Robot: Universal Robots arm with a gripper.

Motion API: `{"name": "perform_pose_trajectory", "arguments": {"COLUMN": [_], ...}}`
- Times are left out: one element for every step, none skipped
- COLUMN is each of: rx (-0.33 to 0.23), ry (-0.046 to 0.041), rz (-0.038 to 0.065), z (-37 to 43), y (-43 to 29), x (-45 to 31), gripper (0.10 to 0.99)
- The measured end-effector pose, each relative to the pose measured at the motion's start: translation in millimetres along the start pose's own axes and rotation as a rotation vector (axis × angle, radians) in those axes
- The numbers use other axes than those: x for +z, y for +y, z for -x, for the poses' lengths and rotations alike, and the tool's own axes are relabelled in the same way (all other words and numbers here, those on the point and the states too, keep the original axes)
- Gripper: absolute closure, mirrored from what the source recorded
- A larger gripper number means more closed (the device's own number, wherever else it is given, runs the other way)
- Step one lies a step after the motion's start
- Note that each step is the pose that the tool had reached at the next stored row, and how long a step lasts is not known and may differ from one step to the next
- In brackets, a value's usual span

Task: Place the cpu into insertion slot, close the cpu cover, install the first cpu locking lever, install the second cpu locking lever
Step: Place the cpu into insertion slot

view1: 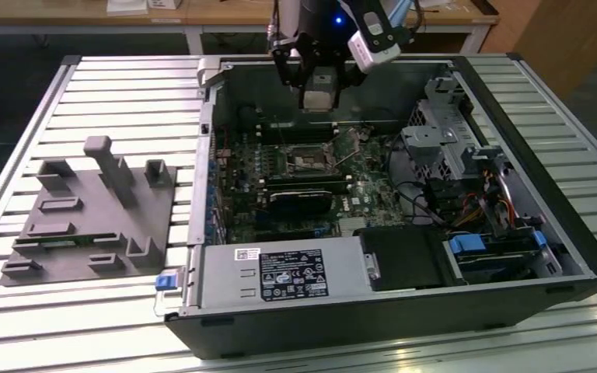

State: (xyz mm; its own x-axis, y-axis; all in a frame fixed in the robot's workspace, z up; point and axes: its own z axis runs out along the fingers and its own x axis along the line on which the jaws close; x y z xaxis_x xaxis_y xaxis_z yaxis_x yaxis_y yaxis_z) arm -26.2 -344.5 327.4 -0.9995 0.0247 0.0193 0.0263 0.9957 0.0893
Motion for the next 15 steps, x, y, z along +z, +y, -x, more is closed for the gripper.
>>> {"name": "perform_pose_trajectory", "arguments": {"rx": [0.000, 0.000, 0.000, 0.000, 0.000, 0.000, 0.000, 0.000, 0.000, 0.000, 0.000, 0.000, 0.000, 0.000, 0.000], "ry": [0.0000, 0.0000, 0.0000, 0.0000, 0.0000, 0.0000, 0.0000, 0.0000, 0.0001, 0.0000, 0.0000, -0.0001, -0.0001, 0.0000, 0.0000], "rz": [0.000, 0.000, 0.000, 0.000, 0.000, 0.000, 0.000, 0.000, 0.000, 0.000, 0.000, 0.000, 0.000, 0.000, 0.000], "z": [0.0, 0.0, 0.1, 0.1, 0.1, 0.2, 0.2, 0.2, 0.2, 0.2, 0.3, 0.3, 0.3, 0.3, 0.4], "y": [-0.1, -0.2, -0.3, -0.5, -0.6, -0.7, -0.8, -1.0, -1.1, -1.2, -1.4, -1.5, -1.6, -1.7, -1.8], "x": [1.3, 2.6, 3.9, 5.3, 6.6, 8.0, 9.4, 10.7, 12.2, 13.6, 15.1, 16.6, 17.9, 19.2, 20.5], "gripper": [0.549, 0.549, 0.549, 0.549, 0.549, 0.549, 0.549, 0.549, 0.549, 0.549, 0.549, 0.549, 0.549, 0.549, 0.549]}}
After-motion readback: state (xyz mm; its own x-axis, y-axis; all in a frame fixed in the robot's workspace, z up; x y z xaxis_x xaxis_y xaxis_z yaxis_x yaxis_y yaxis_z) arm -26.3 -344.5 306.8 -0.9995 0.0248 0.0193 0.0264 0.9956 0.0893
